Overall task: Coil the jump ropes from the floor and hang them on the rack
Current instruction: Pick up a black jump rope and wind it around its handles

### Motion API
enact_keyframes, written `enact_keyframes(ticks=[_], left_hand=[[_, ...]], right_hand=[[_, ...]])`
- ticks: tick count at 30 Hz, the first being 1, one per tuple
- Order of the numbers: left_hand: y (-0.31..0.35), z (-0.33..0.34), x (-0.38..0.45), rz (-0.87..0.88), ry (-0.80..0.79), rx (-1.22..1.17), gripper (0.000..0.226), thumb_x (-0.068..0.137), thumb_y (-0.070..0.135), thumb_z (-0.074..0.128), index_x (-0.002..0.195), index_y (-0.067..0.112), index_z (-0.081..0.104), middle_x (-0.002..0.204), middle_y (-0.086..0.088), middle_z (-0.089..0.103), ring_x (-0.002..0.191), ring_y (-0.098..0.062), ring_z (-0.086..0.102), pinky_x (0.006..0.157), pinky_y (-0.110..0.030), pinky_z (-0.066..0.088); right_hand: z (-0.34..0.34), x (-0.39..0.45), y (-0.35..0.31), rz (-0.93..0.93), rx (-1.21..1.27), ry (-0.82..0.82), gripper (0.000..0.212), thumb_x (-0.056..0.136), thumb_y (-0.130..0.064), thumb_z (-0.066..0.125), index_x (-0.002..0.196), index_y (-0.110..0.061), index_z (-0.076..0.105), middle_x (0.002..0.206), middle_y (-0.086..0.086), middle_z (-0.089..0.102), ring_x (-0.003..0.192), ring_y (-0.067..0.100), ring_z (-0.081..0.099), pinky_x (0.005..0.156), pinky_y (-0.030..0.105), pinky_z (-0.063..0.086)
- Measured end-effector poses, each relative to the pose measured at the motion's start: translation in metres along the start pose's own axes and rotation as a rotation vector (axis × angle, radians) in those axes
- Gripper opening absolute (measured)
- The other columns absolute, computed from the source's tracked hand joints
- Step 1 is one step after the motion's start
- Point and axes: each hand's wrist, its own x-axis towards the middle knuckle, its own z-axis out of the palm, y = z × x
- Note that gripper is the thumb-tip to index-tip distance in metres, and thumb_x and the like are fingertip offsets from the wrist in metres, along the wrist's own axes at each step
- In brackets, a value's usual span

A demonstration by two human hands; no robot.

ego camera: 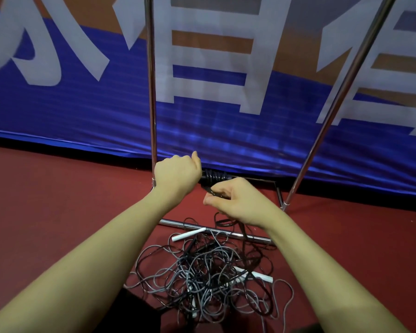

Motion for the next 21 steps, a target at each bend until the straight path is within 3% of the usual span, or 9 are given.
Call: enact_keyframes(ticks=[3, 5, 7, 9, 11, 13, 15, 17, 21], left_hand=[[0.004, 0.002, -0.003, 0.176, -0.032, 0.092, 0.052, 0.103, 0.033, 0.026, 0.091, 0.006, 0.069, 0.095, -0.016, 0.069, 0.091, -0.035, 0.064, 0.064, -0.031, 0.03], [0.006, 0.002, -0.005, 0.314, -0.023, 0.11, 0.051, 0.102, 0.033, 0.025, 0.09, 0.011, 0.068, 0.094, -0.013, 0.07, 0.091, -0.033, 0.064, 0.059, -0.029, 0.027], [0.005, 0.002, -0.007, 0.453, -0.004, 0.081, 0.053, 0.1, 0.035, 0.019, 0.082, 0.013, 0.064, 0.087, -0.01, 0.07, 0.085, -0.033, 0.064, 0.053, -0.029, 0.021], [0.002, 0.003, -0.008, 0.565, 0.041, 0.024, 0.066, 0.091, 0.04, 0.005, 0.063, 0.013, 0.058, 0.069, -0.009, 0.067, 0.069, -0.031, 0.063, 0.051, -0.028, 0.016], [-0.003, 0.001, -0.009, 0.611, 0.065, -0.021, 0.058, 0.087, 0.037, 0.015, 0.042, 0.015, 0.044, 0.042, -0.006, 0.053, 0.04, -0.028, 0.053, 0.048, -0.022, 0.009], [-0.006, 0.001, -0.009, 0.616, 0.127, -0.076, 0.051, 0.088, 0.03, 0.031, 0.038, 0.018, 0.027, 0.029, -0.001, 0.037, 0.025, -0.024, 0.037, 0.05, -0.016, 0.001], [-0.007, 0.001, -0.008, 0.656, 0.128, -0.15, 0.05, 0.088, 0.028, 0.035, 0.041, 0.018, 0.021, 0.028, 0.0, 0.032, 0.026, -0.023, 0.025, 0.051, -0.015, -0.001], [-0.004, -0.004, -0.009, 0.685, 0.103, -0.274, 0.049, 0.089, 0.027, 0.035, 0.043, 0.018, 0.021, 0.029, -0.002, 0.032, 0.029, -0.022, 0.019, 0.048, -0.015, 0.003], [-0.001, -0.024, -0.011, 0.579, -0.022, -0.657, 0.044, 0.089, 0.031, 0.032, 0.047, 0.024, 0.021, 0.036, -0.01, 0.04, 0.035, -0.03, 0.039, 0.043, -0.031, 0.031]], right_hand=[[-0.011, 0.0, 0.001, -0.012, -0.049, 0.103, 0.023, 0.088, -0.015, 0.065, 0.07, -0.001, 0.065, 0.054, 0.003, 0.049, 0.051, 0.008, 0.04, 0.055, 0.03, 0.035], [-0.019, -0.001, 0.003, -0.008, -0.007, 0.164, 0.013, 0.086, -0.012, 0.068, 0.073, -0.01, 0.07, 0.058, -0.006, 0.062, 0.053, 0.001, 0.052, 0.057, 0.022, 0.042], [-0.023, -0.001, 0.005, 0.014, 0.031, 0.2, 0.011, 0.083, -0.012, 0.07, 0.073, -0.017, 0.071, 0.056, -0.011, 0.062, 0.05, 0.0, 0.052, 0.055, 0.017, 0.042], [-0.024, -0.001, 0.009, 0.049, 0.056, 0.229, 0.013, 0.081, -0.013, 0.073, 0.071, -0.021, 0.07, 0.053, -0.01, 0.06, 0.048, 0.004, 0.049, 0.052, 0.018, 0.041], [-0.027, -0.001, 0.013, 0.09, 0.103, 0.249, 0.012, 0.077, -0.015, 0.077, 0.069, -0.019, 0.07, 0.053, -0.007, 0.06, 0.048, 0.006, 0.048, 0.052, 0.02, 0.043], [-0.031, -0.001, 0.016, 0.122, 0.157, 0.256, 0.011, 0.073, -0.017, 0.08, 0.069, -0.014, 0.071, 0.058, 0.001, 0.061, 0.05, 0.01, 0.049, 0.052, 0.022, 0.044], [-0.035, -0.004, 0.02, 0.122, 0.195, 0.258, 0.015, 0.07, -0.017, 0.082, 0.069, -0.009, 0.07, 0.058, 0.007, 0.059, 0.051, 0.012, 0.046, 0.051, 0.02, 0.043], [-0.037, -0.007, 0.022, 0.108, 0.232, 0.256, 0.017, 0.069, -0.017, 0.082, 0.069, -0.005, 0.069, 0.057, 0.009, 0.057, 0.051, 0.012, 0.046, 0.051, 0.02, 0.041], [-0.037, -0.007, 0.021, 0.068, 0.354, 0.281, 0.014, 0.075, -0.009, 0.076, 0.065, -0.009, 0.067, 0.054, 0.007, 0.054, 0.049, 0.013, 0.045, 0.049, 0.019, 0.039]])
